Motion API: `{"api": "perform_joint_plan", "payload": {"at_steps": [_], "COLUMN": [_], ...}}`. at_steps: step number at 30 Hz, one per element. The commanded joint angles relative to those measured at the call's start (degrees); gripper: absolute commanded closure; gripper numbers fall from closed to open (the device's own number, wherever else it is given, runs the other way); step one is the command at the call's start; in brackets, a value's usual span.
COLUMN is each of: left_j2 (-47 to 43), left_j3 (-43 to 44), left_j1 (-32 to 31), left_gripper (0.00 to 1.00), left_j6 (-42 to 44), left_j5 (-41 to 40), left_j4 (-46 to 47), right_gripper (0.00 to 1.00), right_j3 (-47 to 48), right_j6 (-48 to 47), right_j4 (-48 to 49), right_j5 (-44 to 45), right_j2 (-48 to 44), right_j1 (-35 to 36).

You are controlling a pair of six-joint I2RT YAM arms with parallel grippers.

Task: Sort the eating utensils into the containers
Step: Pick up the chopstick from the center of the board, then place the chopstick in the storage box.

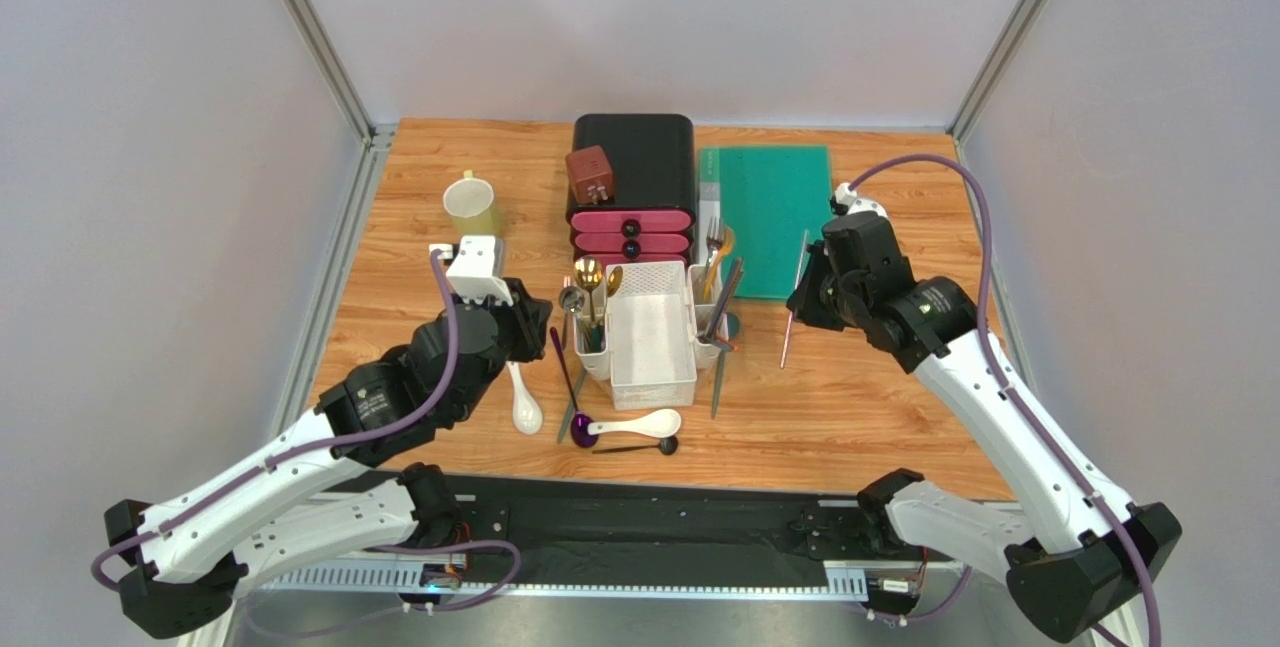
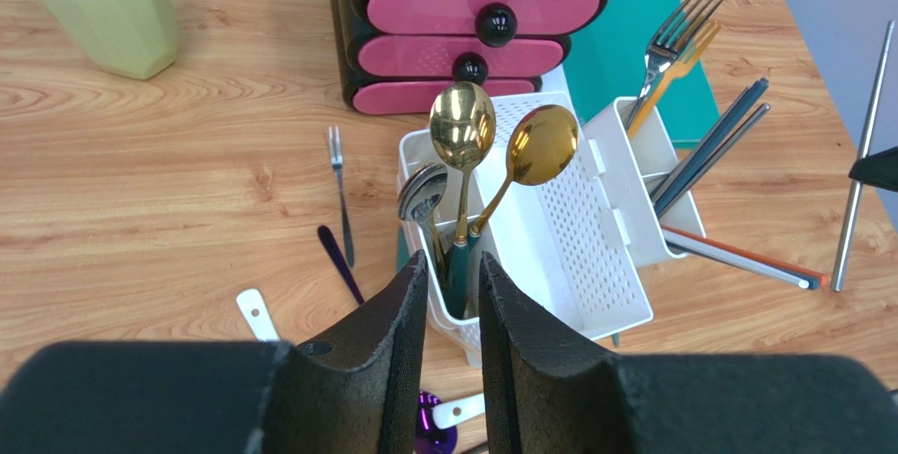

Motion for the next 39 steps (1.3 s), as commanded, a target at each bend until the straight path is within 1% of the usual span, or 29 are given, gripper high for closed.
{"api": "perform_joint_plan", "payload": {"at_steps": [1,3,4,5,7,8,9,11,14,19,20,24,29,34,36,39], "left_j2": [-0.2,0.1,0.3,0.6,1.0,1.2,1.4,1.4,1.7,1.8,1.7,2.3,3.0,3.3,3.5,3.3], "left_j3": [0.8,1.0,1.0,1.1,1.3,1.3,1.2,0.8,0.5,0.9,0.8,1.0,0.9,0.5,0.8,0.5], "left_j1": [0.3,0.3,0.3,0.3,0.3,0.3,0.3,0.3,0.3,0.3,0.3,0.3,0.3,0.3,0.3,0.3], "left_gripper": [0.7,0.7,0.69,0.7,0.7,0.7,0.7,0.7,0.7,0.7,0.7,0.7,0.71,0.71,0.71,0.71], "left_j6": [-0.2,0.0,0.0,0.0,0.0,-0.1,-0.3,-0.7,-0.8,-0.6,-0.7,-0.8,-1.5,-1.2,-1.0,-1.3], "left_j5": [-0.6,-0.8,-0.9,-0.9,-0.8,-0.7,-0.7,-0.6,-0.6,-0.2,-0.3,0.1,0.3,0.0,0.3,0.5], "left_j4": [-0.3,-0.3,-0.2,-0.1,-0.1,-0.1,-0.1,-0.1,-0.1,-0.7,-0.6,-0.6,-0.6,-0.1,-0.3,-0.3], "right_gripper": [1.0,1.0,1.0,1.0,1.0,1.0,1.0,1.0,1.0,1.0,1.0,1.0,1.0,1.0,1.0,1.0], "right_j3": [1.7,1.1,0.3,-0.6,-4.0,-5.4,-6.3,-8.8,-11.5,-10.9,-10.0,-5.1,-3.1,-6.4,-6.8,-8.9], "right_j6": [-2.4,-3.6,-4.6,-4.7,-4.9,-5.6,-5.9,-7.1,-8.4,-10.3,-10.7,-12.8,-14.3,-14.8,-14.7,-15.9], "right_j4": [3.2,5.3,7.0,10.7,14.3,18.1,19.1,21.6,23.9,27.7,29.0,28.2,28.1,33.8,34.7,37.8], "right_j5": [-1.3,-3.2,-5.6,-6.4,-8.0,-7.9,-7.9,-11.7,-14.3,-12.3,-12.5,-12.5,-12.7,-14.0,-14.2,-13.0], "right_j2": [-3.6,-5.8,-7.2,-8.6,-13.0,-14.1,-15.1,-15.8,-14.3,-13.7,-13.4,-10.5,-7.4,-4.0,-2.6,-0.8], "right_j1": [2.4,2.7,2.8,2.8,2.9,3.0,2.9,2.9,3.4,5.9,6.0,6.2,6.3,6.4,6.7,8.2]}}
